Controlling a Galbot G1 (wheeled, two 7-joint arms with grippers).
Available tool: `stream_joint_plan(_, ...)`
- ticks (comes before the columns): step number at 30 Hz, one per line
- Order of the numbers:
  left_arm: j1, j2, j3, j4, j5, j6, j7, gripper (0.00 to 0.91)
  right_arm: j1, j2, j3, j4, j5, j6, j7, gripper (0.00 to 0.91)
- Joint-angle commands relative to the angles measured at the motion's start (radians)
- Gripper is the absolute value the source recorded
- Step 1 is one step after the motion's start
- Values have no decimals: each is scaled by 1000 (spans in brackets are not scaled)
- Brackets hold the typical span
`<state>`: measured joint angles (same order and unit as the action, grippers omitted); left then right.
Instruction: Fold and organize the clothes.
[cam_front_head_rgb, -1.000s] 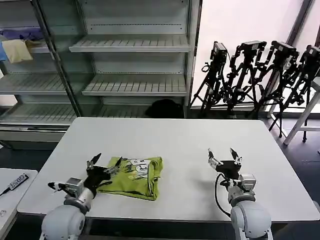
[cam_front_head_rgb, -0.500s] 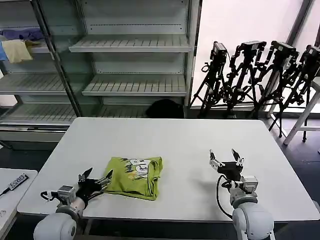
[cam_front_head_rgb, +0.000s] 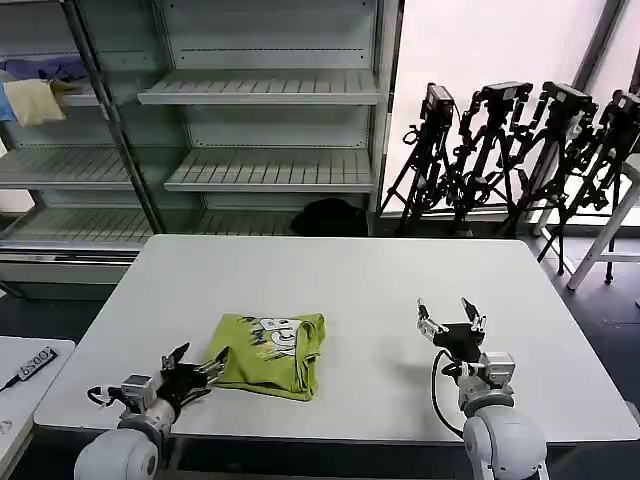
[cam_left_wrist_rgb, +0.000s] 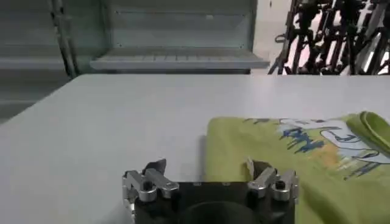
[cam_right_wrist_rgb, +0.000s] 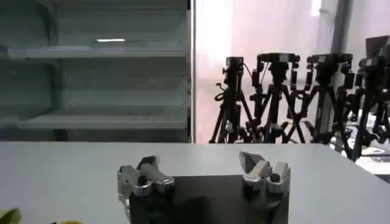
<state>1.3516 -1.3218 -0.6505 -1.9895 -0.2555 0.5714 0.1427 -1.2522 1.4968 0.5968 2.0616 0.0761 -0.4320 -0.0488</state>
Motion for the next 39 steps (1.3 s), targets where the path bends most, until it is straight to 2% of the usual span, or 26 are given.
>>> stream_joint_plan(1, -1, -11, 22, 13, -3, 6, -3, 887, -1, 1, 1, 0, -1, 1, 0, 907)
stream_joint_plan(2, -1, -13, 25, 15, -3, 6, -3, 846, -1, 1, 1, 0, -1, 1, 0, 907)
stream_joint_plan(4, 0, -15, 28, 15, -6, 6, -3, 635, -1, 3, 1, -1, -2, 2, 0, 907)
stream_joint_plan(5, 1, -15, 29, 16, -9, 6, -2, 272, 0, 3, 1, 0, -2, 2, 0, 907)
stream_joint_plan(6, 3, -16, 29, 16, -19, 6, 0, 50, 0, 3, 1, -1, -1, 2, 0, 907)
stream_joint_plan(7, 3, -16, 29, 16, -24, 7, 0, 20, 1, 4, 1, -1, -2, 2, 0, 907)
stream_joint_plan(22, -7, -21, 16, 34, -92, 0, 10, 0, 2, 0, 3, 1, -1, 0, -1, 907)
stream_joint_plan(33, 11, -11, -28, 24, -61, -123, -4, 0, 3, 1, 4, -2, 0, 2, -1, 907)
stream_joint_plan(39, -14, 24, -143, 46, 56, -196, 13, 0, -5, -3, 10, 0, 4, 6, -2, 907)
